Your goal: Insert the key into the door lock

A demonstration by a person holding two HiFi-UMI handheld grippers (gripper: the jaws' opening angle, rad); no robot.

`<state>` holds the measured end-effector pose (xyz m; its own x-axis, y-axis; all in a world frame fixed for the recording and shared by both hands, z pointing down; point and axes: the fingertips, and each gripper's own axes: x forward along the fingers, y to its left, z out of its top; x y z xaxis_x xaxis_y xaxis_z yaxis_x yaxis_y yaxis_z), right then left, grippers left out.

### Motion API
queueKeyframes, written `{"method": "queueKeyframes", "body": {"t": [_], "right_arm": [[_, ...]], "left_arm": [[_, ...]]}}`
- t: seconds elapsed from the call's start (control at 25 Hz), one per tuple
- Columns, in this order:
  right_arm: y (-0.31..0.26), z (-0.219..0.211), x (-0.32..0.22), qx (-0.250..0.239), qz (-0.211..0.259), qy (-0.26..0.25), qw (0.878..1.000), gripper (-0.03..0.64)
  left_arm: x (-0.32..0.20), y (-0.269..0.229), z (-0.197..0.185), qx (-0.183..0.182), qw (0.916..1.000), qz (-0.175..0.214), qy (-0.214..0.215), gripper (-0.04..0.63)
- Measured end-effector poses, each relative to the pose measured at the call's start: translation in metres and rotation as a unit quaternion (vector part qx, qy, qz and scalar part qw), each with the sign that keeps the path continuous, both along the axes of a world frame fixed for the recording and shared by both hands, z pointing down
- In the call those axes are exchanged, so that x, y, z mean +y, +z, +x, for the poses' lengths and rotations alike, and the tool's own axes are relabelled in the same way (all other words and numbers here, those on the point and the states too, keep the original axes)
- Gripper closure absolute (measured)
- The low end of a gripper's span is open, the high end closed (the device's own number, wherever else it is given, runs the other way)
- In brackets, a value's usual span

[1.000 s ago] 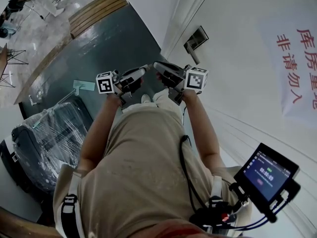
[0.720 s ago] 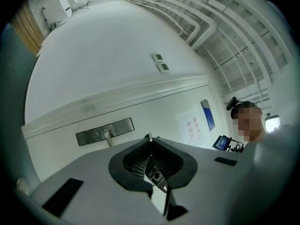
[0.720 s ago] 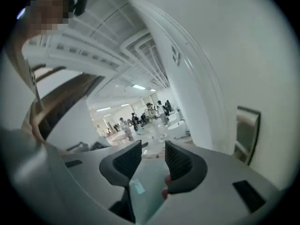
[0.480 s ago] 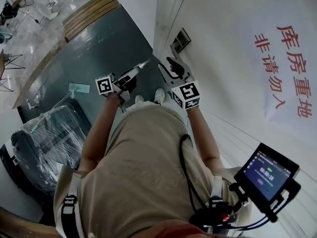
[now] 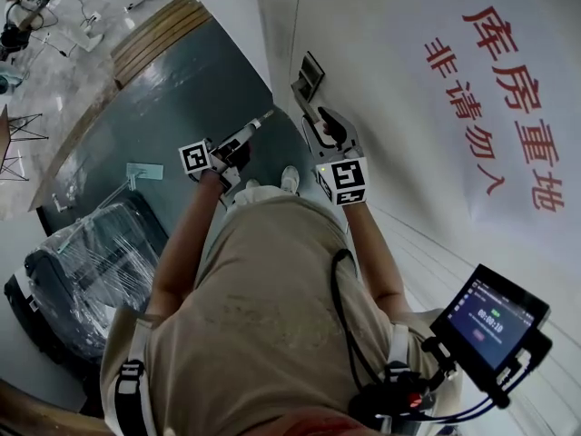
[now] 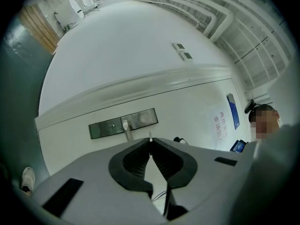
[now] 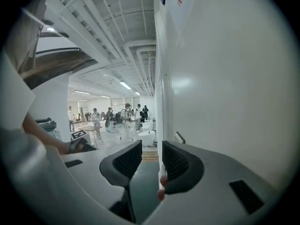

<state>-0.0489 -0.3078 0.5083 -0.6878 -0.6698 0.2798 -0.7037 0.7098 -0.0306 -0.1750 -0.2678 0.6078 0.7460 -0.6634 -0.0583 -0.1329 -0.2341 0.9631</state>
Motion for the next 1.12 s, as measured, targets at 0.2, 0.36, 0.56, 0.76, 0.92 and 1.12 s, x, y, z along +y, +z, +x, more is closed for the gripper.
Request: {"method": "queueKeyframes", "body": {"t": [0.2,0.36,0.56,0.76,0.92,1.12], "right_arm": [[0.009,0.018,-0.004,-0.007,-0.011,0.000,1.000,0.477],[0.013,0.016,-0.001,-0.002,-0.016,-0.017,1.000,0.477],[0.013,0.018,0.001,-0.004,-0.022,-0.027,0.999,0.477],[0.016,0.019,-0.002,-0.011,-0.022,-0.028,0.999,0.477],[0.018,0.015,0.000,-0.011,-0.027,-0.030,0.999,0.477],[0.022,0.011,0.002,-0.012,-0.032,-0.029,0.999,0.477]], "left_arm": [[-0.015,0.014,0.012,-0.024,0.9997,0.000,-0.001,0.561],[-0.025,0.025,0.018,-0.019,0.9996,-0.015,-0.013,0.561],[-0.035,0.045,0.031,-0.017,0.9990,-0.040,-0.011,0.561],[-0.052,0.062,0.035,0.000,0.9978,-0.064,-0.019,0.561],[-0.058,0.074,0.042,-0.009,0.9969,-0.077,-0.010,0.561],[-0.074,0.086,0.046,-0.013,0.9967,-0.079,-0.007,0.561]]}}
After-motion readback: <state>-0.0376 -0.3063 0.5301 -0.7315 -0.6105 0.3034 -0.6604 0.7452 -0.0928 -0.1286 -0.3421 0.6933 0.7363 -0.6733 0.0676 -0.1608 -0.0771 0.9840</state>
